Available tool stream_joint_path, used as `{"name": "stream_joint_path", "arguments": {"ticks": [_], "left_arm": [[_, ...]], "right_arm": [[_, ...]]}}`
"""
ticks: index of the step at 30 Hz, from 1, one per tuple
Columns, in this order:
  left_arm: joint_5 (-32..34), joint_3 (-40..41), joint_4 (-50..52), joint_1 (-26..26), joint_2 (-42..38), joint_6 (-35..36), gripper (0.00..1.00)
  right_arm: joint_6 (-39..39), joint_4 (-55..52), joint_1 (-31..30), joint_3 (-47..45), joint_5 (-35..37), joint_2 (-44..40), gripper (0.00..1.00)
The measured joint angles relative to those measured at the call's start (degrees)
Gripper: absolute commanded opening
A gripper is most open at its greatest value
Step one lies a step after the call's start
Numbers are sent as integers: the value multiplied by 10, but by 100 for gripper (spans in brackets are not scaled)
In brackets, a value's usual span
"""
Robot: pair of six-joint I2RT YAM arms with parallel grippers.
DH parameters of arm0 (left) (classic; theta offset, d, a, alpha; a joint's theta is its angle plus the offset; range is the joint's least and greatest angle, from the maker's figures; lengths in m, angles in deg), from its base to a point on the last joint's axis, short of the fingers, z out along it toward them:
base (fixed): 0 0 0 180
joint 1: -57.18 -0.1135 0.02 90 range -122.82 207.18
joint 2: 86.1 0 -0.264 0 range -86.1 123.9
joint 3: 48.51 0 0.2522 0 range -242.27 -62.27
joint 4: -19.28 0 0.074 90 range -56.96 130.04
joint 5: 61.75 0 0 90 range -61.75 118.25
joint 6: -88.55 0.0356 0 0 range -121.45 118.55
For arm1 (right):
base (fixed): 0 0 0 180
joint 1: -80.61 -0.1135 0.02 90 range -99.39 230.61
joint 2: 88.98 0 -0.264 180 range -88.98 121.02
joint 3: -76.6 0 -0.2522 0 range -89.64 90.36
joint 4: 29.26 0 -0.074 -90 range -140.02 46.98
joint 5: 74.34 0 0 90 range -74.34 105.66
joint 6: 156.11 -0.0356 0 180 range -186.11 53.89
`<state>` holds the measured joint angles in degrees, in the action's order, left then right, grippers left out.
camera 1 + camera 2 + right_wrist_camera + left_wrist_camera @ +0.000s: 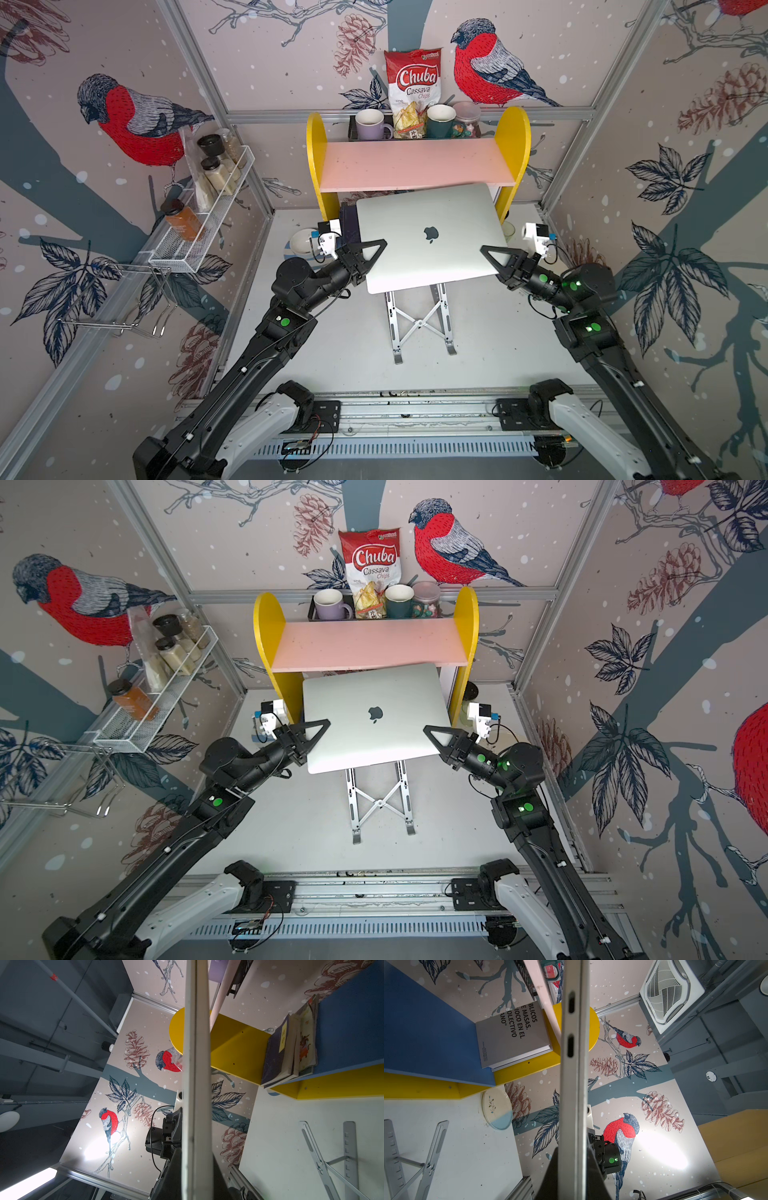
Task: Close the laptop lid and set it aside
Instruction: Pick up the laptop from the computer stand, then place the laptop on the shelf.
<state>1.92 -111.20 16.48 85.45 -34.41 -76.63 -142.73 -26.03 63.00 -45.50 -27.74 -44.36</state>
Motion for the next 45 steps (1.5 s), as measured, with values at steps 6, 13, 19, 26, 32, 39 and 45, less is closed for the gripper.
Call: {"name": "stream_joint_path", "arguments": {"ticks": [6, 13, 19, 26, 32, 39, 45], "left_arm": [[21, -75, 37, 0, 46, -9, 0], [22, -128, 55, -14, 94, -31, 0], [4, -157, 53, -31, 132, -56, 0], [-6, -186, 52, -40, 165, -74, 0], [-11, -195, 52, -50, 182, -85, 6], [6, -196, 50, -55, 195, -99, 29], [71, -198, 22, -64, 204, -102, 56]], "right_arm": [[-22, -12, 0, 64, 41, 52, 0], [-43, -26, 0, 115, 77, 99, 0], [-49, -47, 5, 148, 94, 126, 0], [-62, -56, 26, 172, 82, 152, 0], [-73, -56, 33, 187, 70, 180, 0], [-91, -56, 38, 188, 67, 195, 0], [-88, -66, 38, 196, 56, 196, 0]]}}
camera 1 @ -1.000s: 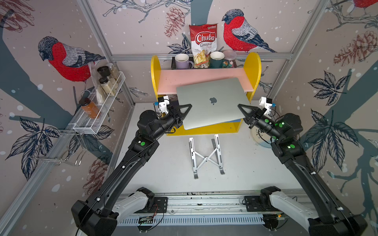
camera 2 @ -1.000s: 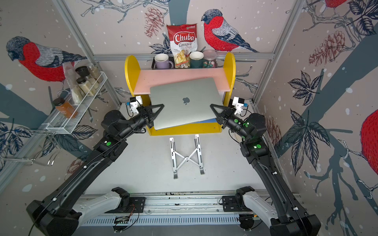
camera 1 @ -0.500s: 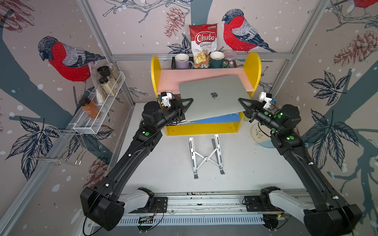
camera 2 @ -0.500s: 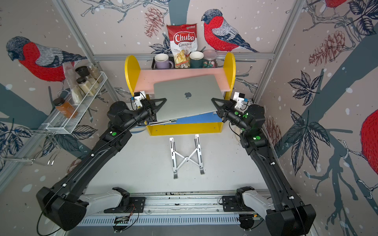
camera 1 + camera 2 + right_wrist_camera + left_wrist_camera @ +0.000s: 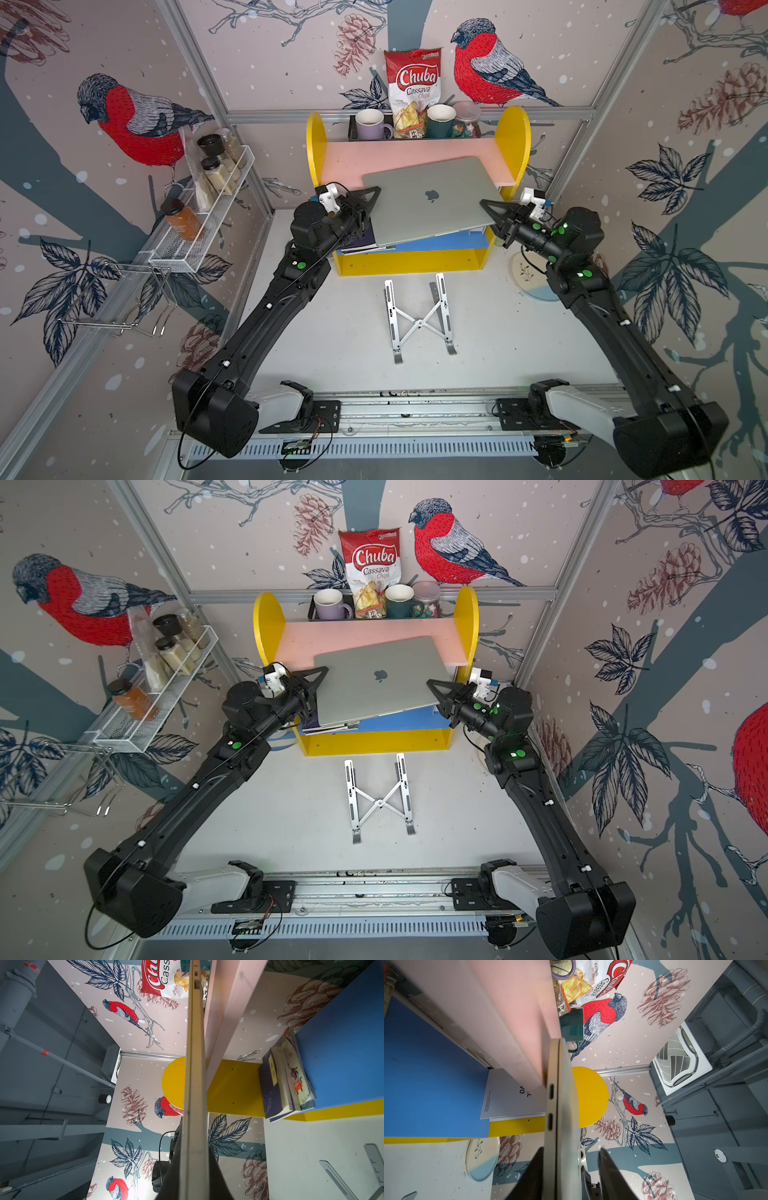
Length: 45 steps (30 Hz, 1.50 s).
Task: Close the laptop lid and set it aside
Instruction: Place the laptop on the shelf.
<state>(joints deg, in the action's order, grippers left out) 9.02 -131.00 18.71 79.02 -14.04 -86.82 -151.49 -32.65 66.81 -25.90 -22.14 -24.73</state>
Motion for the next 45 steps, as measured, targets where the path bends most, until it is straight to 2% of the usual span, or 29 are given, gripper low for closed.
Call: {"name": "stream_joint_path", "arguments": {"ticks": [5, 13, 28, 45], "left_arm": [[14, -1, -17, 0, 6, -3, 62], [14, -1, -27, 0, 5, -12, 64], [15, 20, -21, 0, -33, -1, 68], [34, 85, 41, 3, -118, 36, 67]], "right_arm": [[-1, -6, 4, 1, 0, 2, 0], [-15, -6, 3, 3, 9, 6, 0], [-28, -30, -33, 49, 105, 43, 0], [-17, -19, -43, 110, 101, 122, 0]]}}
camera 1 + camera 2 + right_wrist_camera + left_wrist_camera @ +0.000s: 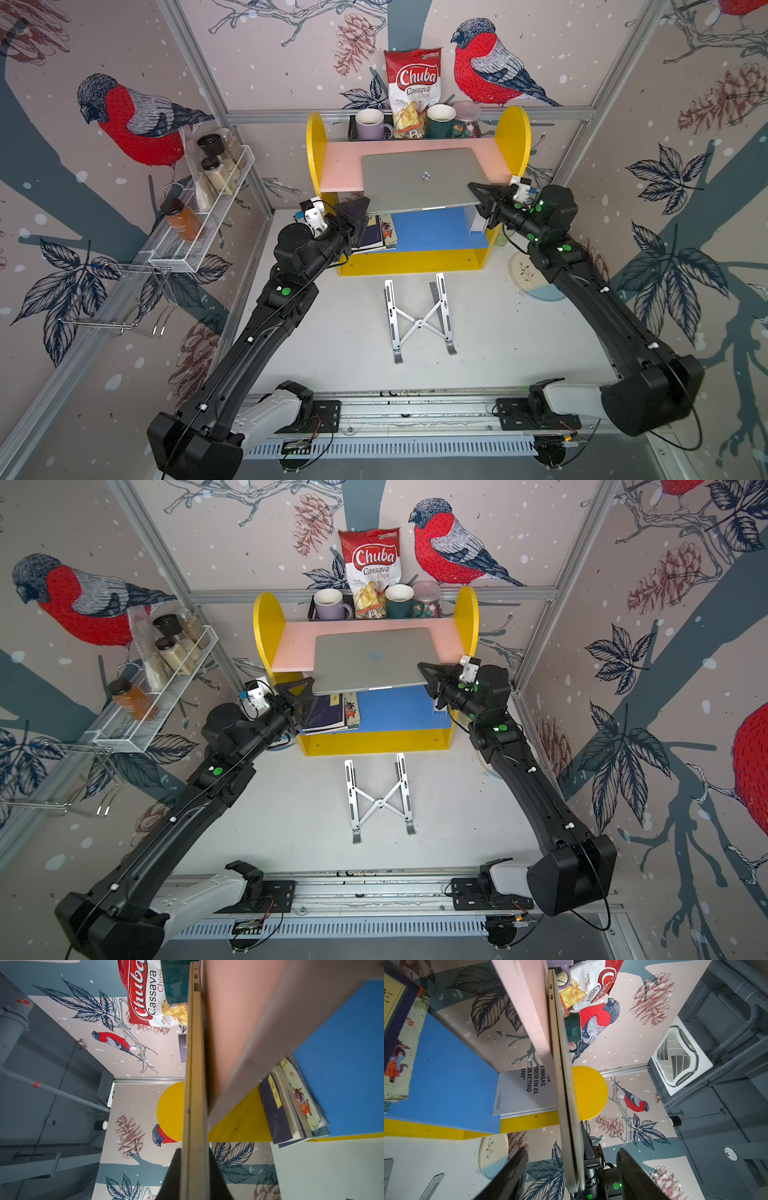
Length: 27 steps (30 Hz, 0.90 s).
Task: Close the laptop lid and set it aside
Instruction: Place the laptop on the shelf.
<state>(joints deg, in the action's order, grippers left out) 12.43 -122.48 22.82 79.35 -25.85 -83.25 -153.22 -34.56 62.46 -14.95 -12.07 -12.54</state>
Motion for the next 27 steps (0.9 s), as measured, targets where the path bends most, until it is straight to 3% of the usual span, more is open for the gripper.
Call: {"name": "stream_joint_path", "arguments": {"ticks": [17, 27], "left_arm": [[8, 12, 6, 1, -16, 11, 66], [3, -3, 4, 8, 2, 10, 50]], "right_arm": [[2, -43, 0, 84, -17, 65, 0], [7, -45, 1, 108, -23, 87, 0]]}}
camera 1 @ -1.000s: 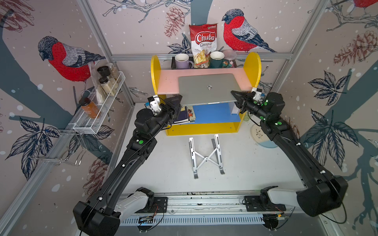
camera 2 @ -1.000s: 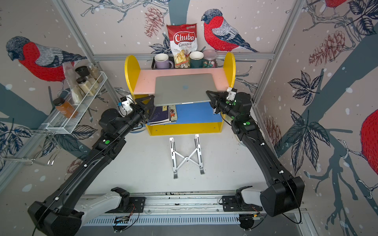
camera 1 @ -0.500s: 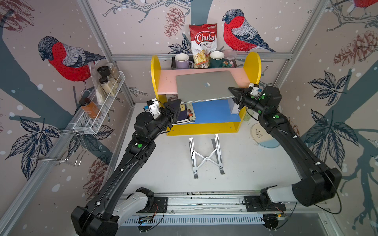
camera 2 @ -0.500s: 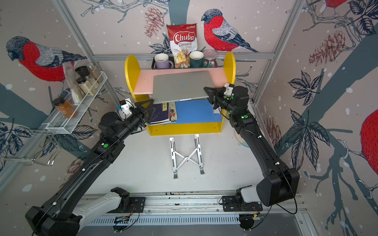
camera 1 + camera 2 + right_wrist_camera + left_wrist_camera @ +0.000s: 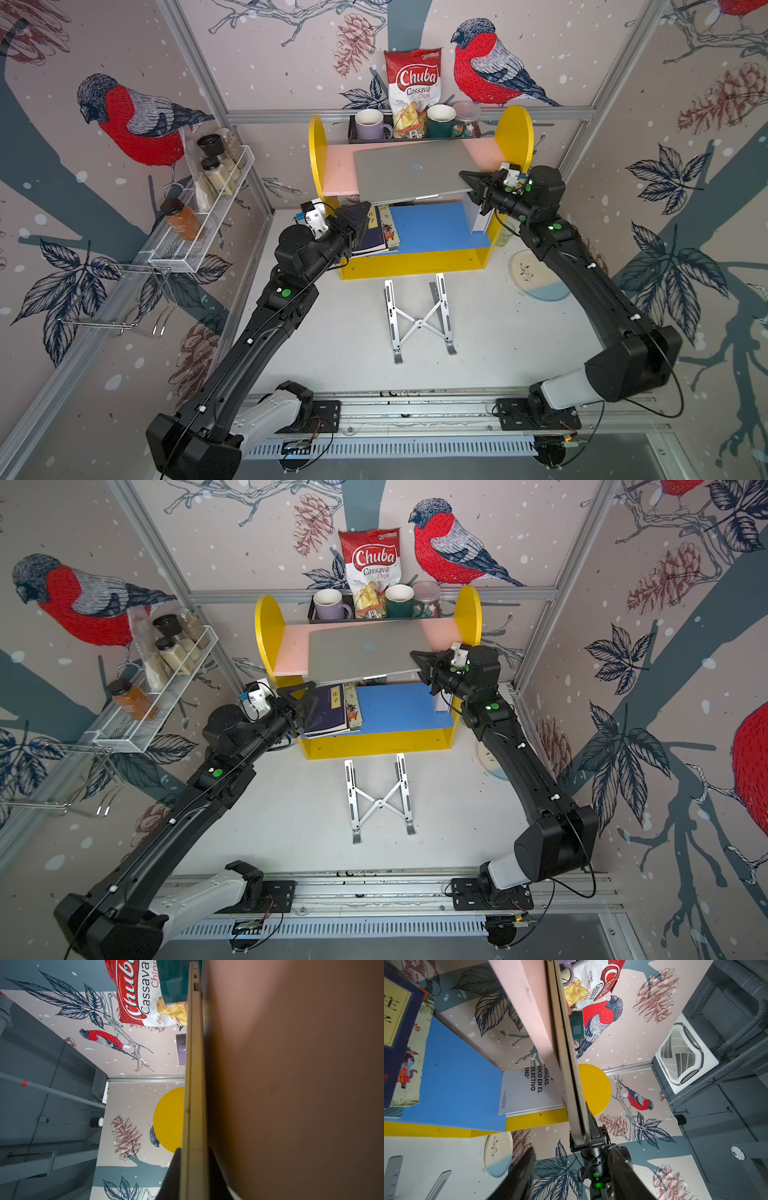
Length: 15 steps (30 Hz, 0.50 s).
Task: Close the laptop lid and set it aside
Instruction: Place the laptop on the shelf.
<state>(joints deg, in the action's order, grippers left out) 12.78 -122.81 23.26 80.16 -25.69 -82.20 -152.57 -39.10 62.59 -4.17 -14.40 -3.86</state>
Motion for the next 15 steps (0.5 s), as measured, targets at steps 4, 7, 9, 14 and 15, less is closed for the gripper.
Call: {"name": "stream_joint_path", "arguments": {"ticks": [4, 7, 9, 14, 15], "left_arm": [[-2, -11, -2, 9, 9, 2, 48], [-2, -19, -3, 16, 17, 2, 48], [-6, -23, -3, 19, 22, 2, 48], [-6, -29, -3, 23, 32, 2, 48], [-5, -29, -3, 23, 35, 2, 48]], "right_arm": [[0, -10, -3, -1, 5, -5, 4], [0, -11, -3, -4, 5, -7, 14], [0, -14, -3, -5, 5, -9, 25], [4, -10, -3, -7, 4, -21, 58], [6, -8, -3, -8, 3, -23, 64]]}}
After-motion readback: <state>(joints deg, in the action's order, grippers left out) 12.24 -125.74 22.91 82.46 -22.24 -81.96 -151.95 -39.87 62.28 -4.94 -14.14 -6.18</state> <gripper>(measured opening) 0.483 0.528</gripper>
